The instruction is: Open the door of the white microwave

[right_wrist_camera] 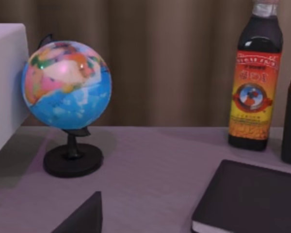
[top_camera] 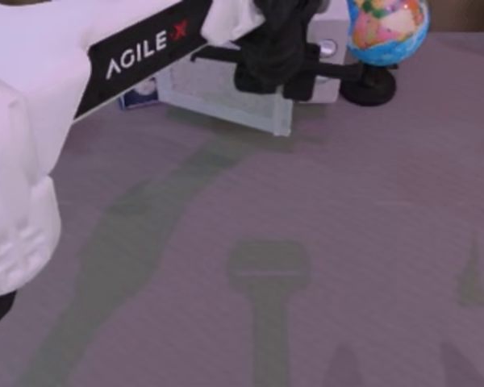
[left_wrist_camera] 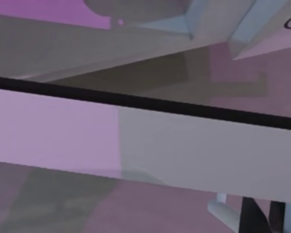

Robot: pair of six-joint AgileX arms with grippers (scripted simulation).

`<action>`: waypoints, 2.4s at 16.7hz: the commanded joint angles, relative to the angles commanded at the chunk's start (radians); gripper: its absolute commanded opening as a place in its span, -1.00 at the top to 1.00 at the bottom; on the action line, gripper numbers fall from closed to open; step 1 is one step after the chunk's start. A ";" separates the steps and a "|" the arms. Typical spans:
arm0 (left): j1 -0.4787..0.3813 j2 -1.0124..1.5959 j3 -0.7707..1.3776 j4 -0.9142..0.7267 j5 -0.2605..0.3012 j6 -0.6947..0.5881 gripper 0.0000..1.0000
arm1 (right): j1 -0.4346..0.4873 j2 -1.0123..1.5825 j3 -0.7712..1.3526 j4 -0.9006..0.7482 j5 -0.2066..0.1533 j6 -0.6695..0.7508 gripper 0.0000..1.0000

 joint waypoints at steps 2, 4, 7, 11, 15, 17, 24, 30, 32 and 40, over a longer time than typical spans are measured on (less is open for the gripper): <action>0.006 -0.031 -0.047 0.024 0.011 0.030 1.00 | 0.000 0.000 0.000 0.000 0.000 0.000 -1.00; 0.014 -0.066 -0.103 0.052 0.027 0.066 1.00 | 0.000 0.000 0.000 0.000 0.000 0.000 -1.00; 0.022 -0.101 -0.161 0.079 0.048 0.100 1.00 | 0.000 0.000 0.000 0.000 0.000 0.000 -1.00; 0.022 -0.102 -0.163 0.080 0.049 0.101 1.00 | 0.000 0.000 0.000 0.000 0.000 0.000 -1.00; 0.022 -0.102 -0.163 0.080 0.049 0.101 1.00 | 0.000 0.000 0.000 0.000 0.000 0.000 -1.00; 0.022 -0.102 -0.163 0.080 0.049 0.101 1.00 | 0.000 0.000 0.000 0.000 0.000 0.000 -1.00; 0.022 -0.102 -0.163 0.080 0.049 0.101 1.00 | 0.000 0.000 0.000 0.000 0.000 0.000 -1.00; 0.022 -0.102 -0.163 0.080 0.049 0.101 1.00 | 0.000 0.000 0.000 0.000 0.000 0.000 -1.00; 0.022 -0.102 -0.163 0.080 0.049 0.101 1.00 | 0.000 0.000 0.000 0.000 0.000 0.000 -1.00; 0.042 -0.186 -0.293 0.139 0.107 0.204 1.00 | 0.000 0.000 0.000 0.000 0.000 0.000 -1.00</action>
